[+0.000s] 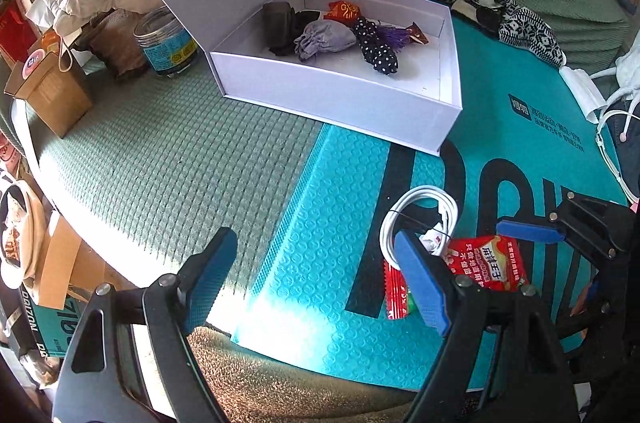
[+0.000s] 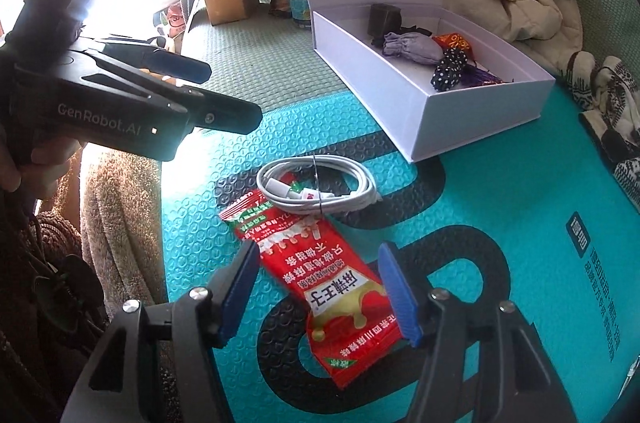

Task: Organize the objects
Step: 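Move both tools back from the box toward the white cable and red snack bag, then grasp the white cable with the left tool while the right tool grasps the red snack bag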

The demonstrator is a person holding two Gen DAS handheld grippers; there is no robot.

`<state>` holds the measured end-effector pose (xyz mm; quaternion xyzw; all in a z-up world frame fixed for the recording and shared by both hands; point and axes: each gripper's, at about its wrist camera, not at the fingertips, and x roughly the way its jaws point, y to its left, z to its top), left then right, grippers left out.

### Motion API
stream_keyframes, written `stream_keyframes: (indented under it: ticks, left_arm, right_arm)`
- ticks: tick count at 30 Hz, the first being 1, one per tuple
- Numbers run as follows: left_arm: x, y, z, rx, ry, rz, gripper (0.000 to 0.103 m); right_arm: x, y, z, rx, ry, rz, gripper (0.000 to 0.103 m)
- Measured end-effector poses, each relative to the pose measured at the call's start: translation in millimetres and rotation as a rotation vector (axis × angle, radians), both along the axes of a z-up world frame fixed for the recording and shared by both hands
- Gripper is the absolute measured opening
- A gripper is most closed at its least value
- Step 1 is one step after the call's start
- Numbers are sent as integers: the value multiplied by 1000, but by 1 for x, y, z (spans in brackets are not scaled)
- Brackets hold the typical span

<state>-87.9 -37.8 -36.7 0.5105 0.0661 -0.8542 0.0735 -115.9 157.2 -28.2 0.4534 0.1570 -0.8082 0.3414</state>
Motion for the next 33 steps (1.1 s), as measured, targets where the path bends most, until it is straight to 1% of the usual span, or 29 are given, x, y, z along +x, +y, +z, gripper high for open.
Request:
stream_keyframes:
  ticks: [3,6,9,11,16,19,21,22,25,26,29,31,33]
  left_arm:
    - [-6,2,-4,22,5,-25,80]
    - [-10,8,-4,50,30,-58,80]
    - [-19,17,-8,65,22,-106,80]
    - [-25,22,-12,76,17,-135,80]
    - [-38,27,-28,109,-14,-172,80]
    - [-49,33,-33,91,-20,-180,80]
    - [-55,39,-37,72,-14,-213,80]
    - [-58,42,-40,74,-22,-226,80]
    - [-66,46,-49,117,-43,-241,80]
    - [-67,47,-52,115,-46,-243,80]
    - [-73,52,-54,77,-37,-266,80]
    - [-75,55,-55,64,-35,-284,80]
    - [-76,57,-55,58,-31,-295,80]
  right_arm:
    - [-5,5,-4,-12,-25,0,62]
    - [-7,10,-5,-22,-42,-4,62]
    - [-8,11,-8,-24,-61,16,62]
    - [-8,11,-8,-16,-52,19,62]
    - [-11,8,-14,-8,-52,14,62]
    - [-14,8,-16,-9,-51,7,62]
    - [-15,7,-16,-4,-53,12,62]
    - [-15,7,-16,-3,-53,15,62]
    - [-14,7,-16,-1,-51,20,62]
    - [-14,7,-16,0,-50,20,62]
    - [-13,6,-16,1,-48,18,62]
    - [-13,6,-16,4,-46,20,62]
    - [-12,7,-15,11,-41,18,60]
